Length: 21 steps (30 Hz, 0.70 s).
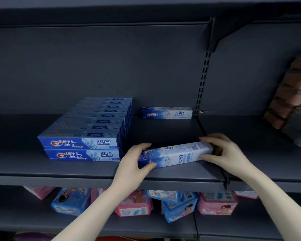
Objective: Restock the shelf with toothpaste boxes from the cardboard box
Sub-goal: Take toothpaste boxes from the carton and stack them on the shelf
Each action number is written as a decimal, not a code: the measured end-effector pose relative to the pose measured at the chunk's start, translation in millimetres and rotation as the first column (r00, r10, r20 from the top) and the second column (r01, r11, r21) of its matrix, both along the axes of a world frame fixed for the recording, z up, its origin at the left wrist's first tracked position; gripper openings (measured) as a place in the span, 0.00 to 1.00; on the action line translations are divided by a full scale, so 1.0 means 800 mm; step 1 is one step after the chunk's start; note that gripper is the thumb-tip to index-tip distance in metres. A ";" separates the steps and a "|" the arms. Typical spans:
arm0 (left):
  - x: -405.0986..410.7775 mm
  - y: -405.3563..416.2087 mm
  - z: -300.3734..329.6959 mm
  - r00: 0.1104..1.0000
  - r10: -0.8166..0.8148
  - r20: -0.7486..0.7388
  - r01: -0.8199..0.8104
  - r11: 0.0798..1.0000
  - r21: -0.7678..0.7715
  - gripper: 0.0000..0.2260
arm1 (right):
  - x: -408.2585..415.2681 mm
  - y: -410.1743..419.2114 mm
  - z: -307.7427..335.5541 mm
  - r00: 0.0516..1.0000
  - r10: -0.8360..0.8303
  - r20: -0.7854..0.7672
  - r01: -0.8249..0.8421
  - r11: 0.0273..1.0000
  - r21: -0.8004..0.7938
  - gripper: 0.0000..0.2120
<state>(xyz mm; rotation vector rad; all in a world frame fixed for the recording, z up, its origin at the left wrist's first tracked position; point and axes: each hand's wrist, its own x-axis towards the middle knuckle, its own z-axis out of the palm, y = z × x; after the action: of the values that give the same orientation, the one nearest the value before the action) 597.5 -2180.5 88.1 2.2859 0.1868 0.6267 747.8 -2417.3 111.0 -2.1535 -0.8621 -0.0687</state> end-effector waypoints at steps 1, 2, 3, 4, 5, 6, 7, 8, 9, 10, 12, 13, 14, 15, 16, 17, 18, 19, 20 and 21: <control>0.001 0.000 -0.001 1.000 0.003 0.009 -0.003 1.000 0.007 0.19 | 0.000 -0.001 0.001 1.000 0.007 -0.018 -0.007 1.000 -0.005 0.23; 0.001 0.000 0.000 1.000 0.003 0.023 -0.003 1.000 0.017 0.18 | 0.000 -0.001 0.003 0.999 0.013 -0.029 -0.013 1.000 -0.004 0.21; 0.002 0.000 0.000 0.999 0.006 0.039 -0.007 0.999 0.037 0.17 | -0.001 -0.001 0.005 1.000 0.015 -0.027 -0.015 1.000 0.001 0.20; 0.003 0.000 0.000 0.998 0.010 0.057 -0.014 0.998 0.067 0.16 | -0.002 -0.001 0.007 1.000 0.020 -0.012 -0.020 1.000 0.002 0.19; 0.005 0.000 -0.001 0.997 0.017 0.073 -0.024 0.995 0.099 0.15 | -0.003 0.000 0.007 0.999 0.032 0.012 -0.032 0.999 -0.002 0.18; 0.006 0.000 -0.002 0.996 0.022 0.089 -0.032 0.992 0.119 0.15 | -0.003 0.001 0.007 0.998 0.050 0.038 -0.050 0.999 -0.005 0.17; 0.006 -0.001 -0.004 0.995 0.024 0.101 -0.036 0.992 0.117 0.15 | -0.003 0.002 0.005 0.996 0.069 0.050 -0.069 0.998 -0.003 0.17; 0.006 -0.001 -0.004 0.995 0.020 0.101 -0.030 0.995 0.099 0.13 | -0.003 0.001 0.003 0.996 0.084 0.033 -0.084 0.996 0.004 0.17; 0.005 -0.001 -0.004 0.996 0.010 0.084 -0.016 0.997 0.071 0.12 | -0.002 -0.001 0.001 0.995 0.095 -0.013 -0.095 0.995 0.012 0.16; 0.004 -0.002 -0.003 0.998 -0.007 0.055 0.003 0.998 0.056 0.11 | -0.001 -0.004 0.000 0.992 0.105 -0.076 -0.104 0.994 0.019 0.15; 0.002 -0.002 -0.004 0.999 -0.033 0.018 0.032 0.997 0.069 0.12 | 0.001 -0.008 -0.001 0.979 0.122 -0.163 -0.118 0.992 0.032 0.12; 0.002 -0.002 -0.004 1.000 -0.031 0.006 0.030 0.997 0.075 0.13 | 0.002 -0.008 -0.002 0.977 0.125 -0.176 -0.120 0.992 0.038 0.11; 0.001 -0.001 -0.003 1.000 -0.026 -0.004 0.026 0.997 0.077 0.15 | 0.003 -0.008 -0.001 0.976 0.120 -0.179 -0.116 0.993 0.036 0.11; 0.001 0.000 -0.003 1.000 -0.020 -0.019 0.021 0.997 0.070 0.17 | 0.002 -0.007 0.000 0.977 0.114 -0.182 -0.110 0.993 0.030 0.11; 0.002 0.000 -0.001 0.999 -0.016 -0.035 0.017 0.999 0.050 0.19 | 0.002 -0.006 0.002 0.976 0.106 -0.192 -0.103 0.994 0.025 0.11; 0.002 0.002 0.000 0.998 -0.013 -0.055 0.015 1.000 0.026 0.21 | 0.002 -0.005 0.003 0.973 0.099 -0.207 -0.095 0.995 0.027 0.11; 0.003 0.003 0.001 0.997 -0.016 -0.070 0.017 1.000 0.011 0.22 | 0.002 -0.005 0.004 0.972 0.088 -0.217 -0.084 0.996 0.028 0.12; 0.004 0.004 0.002 0.997 -0.020 -0.078 0.021 1.000 0.012 0.23 | 0.002 -0.004 0.005 0.974 0.075 -0.216 -0.070 0.997 0.031 0.14; 0.005 0.005 0.004 0.997 -0.022 -0.078 0.025 0.999 0.030 0.25 | 0.001 -0.004 0.006 0.976 0.061 -0.209 -0.054 0.998 0.041 0.16; 0.006 0.006 0.006 0.997 -0.022 -0.069 0.026 0.998 0.056 0.29 | 0.001 -0.003 0.006 0.980 0.051 -0.194 -0.040 0.997 0.059 0.18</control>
<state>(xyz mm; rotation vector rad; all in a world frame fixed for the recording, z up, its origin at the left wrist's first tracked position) 602.2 -2176.1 93.2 2.3626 0.1756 0.5480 748.5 -2419.4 115.7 -2.0490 -0.7850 0.1391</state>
